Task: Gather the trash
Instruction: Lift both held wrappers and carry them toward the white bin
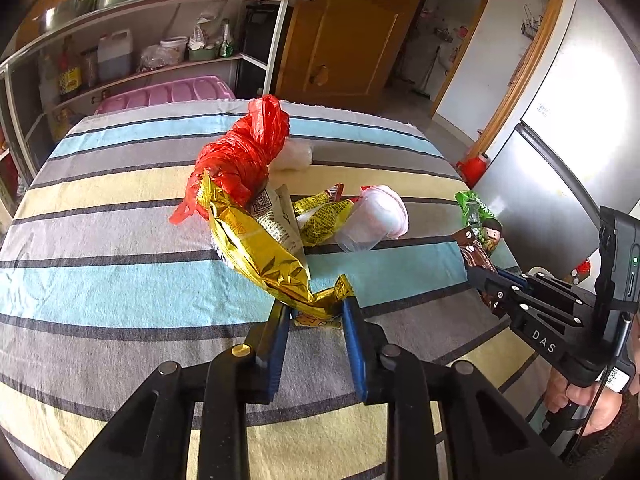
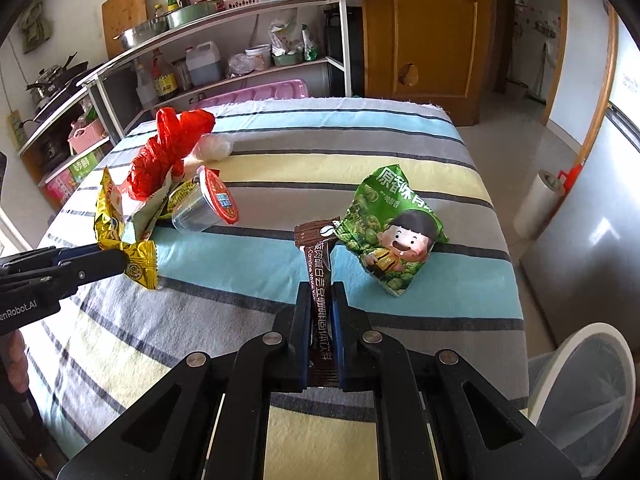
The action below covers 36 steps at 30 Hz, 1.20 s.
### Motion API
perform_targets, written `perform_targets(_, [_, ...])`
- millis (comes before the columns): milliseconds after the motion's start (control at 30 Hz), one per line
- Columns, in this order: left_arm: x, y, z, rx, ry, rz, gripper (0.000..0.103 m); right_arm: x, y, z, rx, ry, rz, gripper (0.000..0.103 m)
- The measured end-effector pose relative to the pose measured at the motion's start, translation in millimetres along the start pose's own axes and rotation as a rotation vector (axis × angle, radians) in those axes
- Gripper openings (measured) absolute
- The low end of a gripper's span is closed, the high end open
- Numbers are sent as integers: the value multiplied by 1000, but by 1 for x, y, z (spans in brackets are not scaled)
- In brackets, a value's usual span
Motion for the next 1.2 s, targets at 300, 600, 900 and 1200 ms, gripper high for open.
perform_targets(300, [21,-15,12,-34,-25,24,26,24,10,6,-12,-44,-20,9])
perform_targets(600, [32,-43,24,-98,-36,60,26,49,10,17,-42,-89,-33,9])
perform_targets(900, [42,-86,28,-190,-61,120,26,82,-7,29,-83,-149,12,9])
perform_targets(1200, [40,-138,26,-277,-67,186,26,120,-44,42,-157,-203,86,9])
Point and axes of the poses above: each gripper's, at about its wrist camera, not at the fingertips, and x roughly against the way its jaws point, y to its left, z to its underside, the point moved 6 cm from there along -x, roughly the way its jaws point, and after that the axes turned 1 degree about -z, right-handed, at the moved point
